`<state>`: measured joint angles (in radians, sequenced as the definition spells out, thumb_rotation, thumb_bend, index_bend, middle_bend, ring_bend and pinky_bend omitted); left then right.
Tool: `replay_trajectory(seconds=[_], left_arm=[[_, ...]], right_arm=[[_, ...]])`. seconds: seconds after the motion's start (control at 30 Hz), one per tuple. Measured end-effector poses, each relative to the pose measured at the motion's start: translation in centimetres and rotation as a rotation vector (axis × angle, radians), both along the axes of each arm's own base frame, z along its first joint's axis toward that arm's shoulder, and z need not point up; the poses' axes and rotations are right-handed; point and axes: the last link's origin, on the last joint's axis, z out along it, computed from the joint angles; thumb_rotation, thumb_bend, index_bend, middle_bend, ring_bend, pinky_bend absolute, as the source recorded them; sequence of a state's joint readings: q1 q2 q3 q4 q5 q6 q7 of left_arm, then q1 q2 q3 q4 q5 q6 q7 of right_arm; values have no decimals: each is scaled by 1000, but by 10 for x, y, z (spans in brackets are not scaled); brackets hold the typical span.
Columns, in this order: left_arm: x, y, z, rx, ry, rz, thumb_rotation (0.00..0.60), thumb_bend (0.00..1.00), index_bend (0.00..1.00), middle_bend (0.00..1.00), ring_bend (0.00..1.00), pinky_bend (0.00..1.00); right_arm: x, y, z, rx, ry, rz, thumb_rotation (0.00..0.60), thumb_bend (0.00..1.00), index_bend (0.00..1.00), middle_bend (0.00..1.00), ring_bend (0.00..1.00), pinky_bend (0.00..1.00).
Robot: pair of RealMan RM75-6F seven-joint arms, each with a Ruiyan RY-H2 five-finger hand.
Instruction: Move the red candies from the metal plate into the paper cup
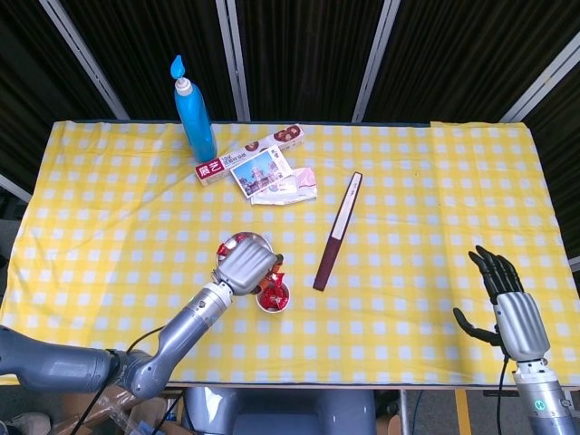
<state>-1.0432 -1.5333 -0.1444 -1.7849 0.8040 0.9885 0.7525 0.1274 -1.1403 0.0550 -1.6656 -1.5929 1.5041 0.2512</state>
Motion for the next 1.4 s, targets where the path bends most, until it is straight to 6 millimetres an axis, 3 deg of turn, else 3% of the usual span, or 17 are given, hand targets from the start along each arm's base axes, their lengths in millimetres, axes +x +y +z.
replay_trajectory(seconds=[0.17,0.4,0.9,1.13,1.4], left_arm=[[1,-6,-5,-29,25,-7,600,370,474,932,969,984],[1,-8,-11,-45,42,-4,600,249,415,922,964,984],[12,2,10,28,-119,27,600,246,366,879,944,984],[-8,19,20,116,-95,69,600,245,364,864,938,984],[-54,40,23,205,-4,185,600,246,363,788,894,978]], right_arm=[[0,0,0,-1,-2,3,600,387,0,0,0,0],[0,0,1,-3,-6,5,600,388,0,0,0,0],[1,1,0,-3,-4,9,600,387,0,0,0,0],[1,1,0,-2,-4,12,600,388,0,0,0,0],[0,0,-1,6,1,5,600,388,0,0,0,0]])
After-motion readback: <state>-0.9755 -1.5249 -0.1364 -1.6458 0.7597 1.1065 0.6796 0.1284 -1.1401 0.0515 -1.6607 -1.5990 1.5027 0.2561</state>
